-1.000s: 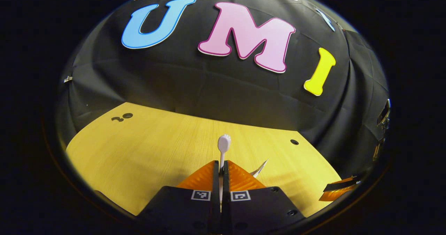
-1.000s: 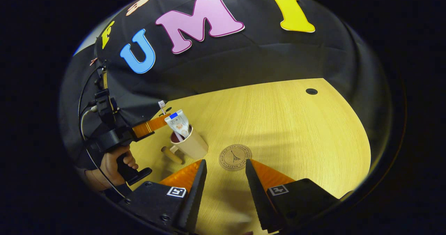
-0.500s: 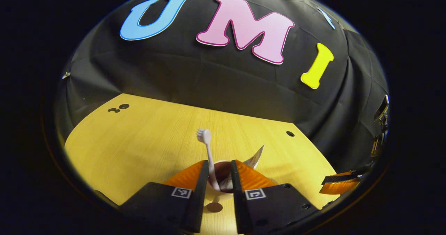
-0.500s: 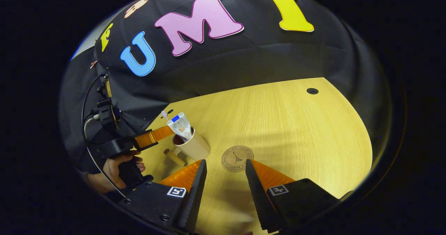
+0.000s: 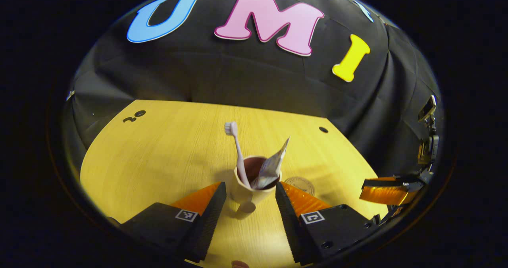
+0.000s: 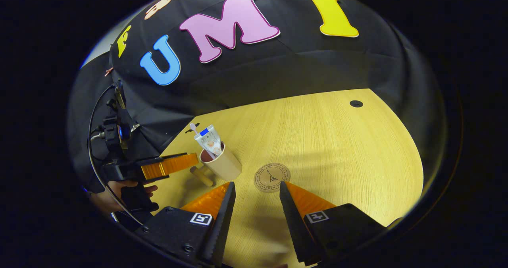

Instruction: Put the toothbrush and toothpaste on the desktop into the cup, then pick up the cup and place it on the coaster on the desktop.

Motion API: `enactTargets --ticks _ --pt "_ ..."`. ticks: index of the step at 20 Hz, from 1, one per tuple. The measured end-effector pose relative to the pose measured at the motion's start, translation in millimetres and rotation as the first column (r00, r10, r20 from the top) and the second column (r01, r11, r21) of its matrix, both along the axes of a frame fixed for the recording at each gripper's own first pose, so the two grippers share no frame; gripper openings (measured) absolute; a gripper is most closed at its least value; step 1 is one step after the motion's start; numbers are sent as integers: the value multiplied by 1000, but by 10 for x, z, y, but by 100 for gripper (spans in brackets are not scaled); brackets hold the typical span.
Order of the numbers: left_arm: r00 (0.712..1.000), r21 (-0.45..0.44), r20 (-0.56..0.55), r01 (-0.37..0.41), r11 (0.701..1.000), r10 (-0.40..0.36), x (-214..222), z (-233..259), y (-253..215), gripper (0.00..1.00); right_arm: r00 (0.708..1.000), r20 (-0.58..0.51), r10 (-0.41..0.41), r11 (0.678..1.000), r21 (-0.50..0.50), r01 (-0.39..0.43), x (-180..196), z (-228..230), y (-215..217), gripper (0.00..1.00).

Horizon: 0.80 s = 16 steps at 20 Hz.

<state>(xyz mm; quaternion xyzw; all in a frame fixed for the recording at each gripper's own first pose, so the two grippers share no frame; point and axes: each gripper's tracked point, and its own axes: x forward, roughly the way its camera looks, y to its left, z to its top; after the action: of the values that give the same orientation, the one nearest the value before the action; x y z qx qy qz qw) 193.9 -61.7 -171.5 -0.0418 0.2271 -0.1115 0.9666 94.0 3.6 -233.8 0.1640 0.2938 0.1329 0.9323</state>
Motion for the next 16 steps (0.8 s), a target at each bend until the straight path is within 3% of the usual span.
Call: enactTargets --ticks 4,5,6,16 --pt "995 73 -97 40 997 -32 -88 -258 4 82 1000 -14 -3 1000 -4 3 -61 -37 -43 70" --pt "991 90 -126 56 994 -44 -98 -344 -16 90 1000 -19 -4 1000 -5 4 -77 -57 -56 70" --pt "988 107 -147 70 992 -54 -66 -414 -27 82 1000 -25 -4 1000 -5 4 -93 -72 -71 70" --pt "941 183 -334 119 976 -52 218 -947 16 82 998 -51 -43 999 -7 43 -157 -237 -299 70"
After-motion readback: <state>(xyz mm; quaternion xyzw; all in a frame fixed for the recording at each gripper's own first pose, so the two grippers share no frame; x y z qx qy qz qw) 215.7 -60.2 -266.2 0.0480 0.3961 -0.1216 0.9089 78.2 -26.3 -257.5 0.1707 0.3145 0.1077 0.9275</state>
